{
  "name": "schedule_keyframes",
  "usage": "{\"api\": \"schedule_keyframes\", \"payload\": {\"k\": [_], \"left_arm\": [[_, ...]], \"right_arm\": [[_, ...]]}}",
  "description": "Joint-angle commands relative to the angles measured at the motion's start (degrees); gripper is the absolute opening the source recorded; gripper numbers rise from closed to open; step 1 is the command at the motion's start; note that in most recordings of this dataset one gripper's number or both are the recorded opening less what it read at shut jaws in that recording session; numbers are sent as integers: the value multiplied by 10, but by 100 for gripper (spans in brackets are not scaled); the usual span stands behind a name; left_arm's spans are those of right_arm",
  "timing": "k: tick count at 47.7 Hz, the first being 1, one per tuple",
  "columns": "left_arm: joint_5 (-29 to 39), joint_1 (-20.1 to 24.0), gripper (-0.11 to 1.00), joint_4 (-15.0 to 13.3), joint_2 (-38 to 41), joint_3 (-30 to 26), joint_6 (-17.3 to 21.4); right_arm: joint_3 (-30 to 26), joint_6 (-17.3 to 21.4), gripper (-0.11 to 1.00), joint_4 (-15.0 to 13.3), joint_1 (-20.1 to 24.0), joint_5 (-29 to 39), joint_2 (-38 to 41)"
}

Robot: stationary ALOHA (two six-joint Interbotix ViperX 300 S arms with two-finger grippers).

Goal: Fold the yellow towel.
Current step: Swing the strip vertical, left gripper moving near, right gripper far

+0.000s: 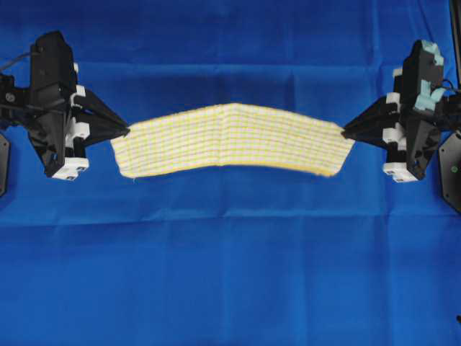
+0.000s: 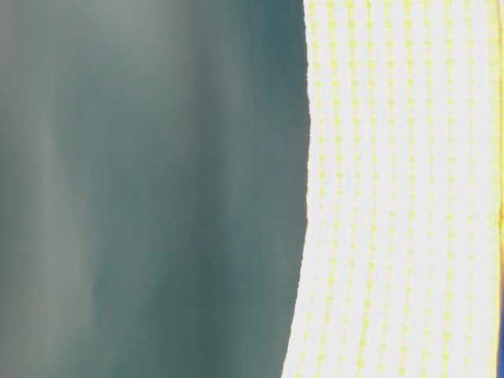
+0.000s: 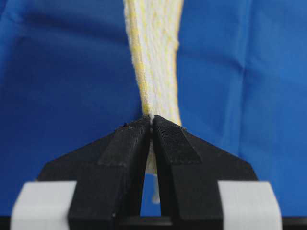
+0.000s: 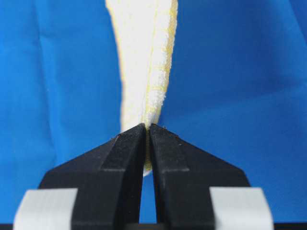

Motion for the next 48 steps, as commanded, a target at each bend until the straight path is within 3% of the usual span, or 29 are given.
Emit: {"api": "schedule_keyframes", "payload": {"k": [1,24,48], "left_arm": [[-17,-4,2,1,1,-5,-3],[-192,-135,2,-4,96,-42,-4],[-207,-174,2,-4,274,-207,-4]], "right_arm": [[-13,0,3,-5,-6,-18,11],[-55,1,3,-29,-147,-91,111],[-129,-1,3,-47,-213,-142,207]]}}
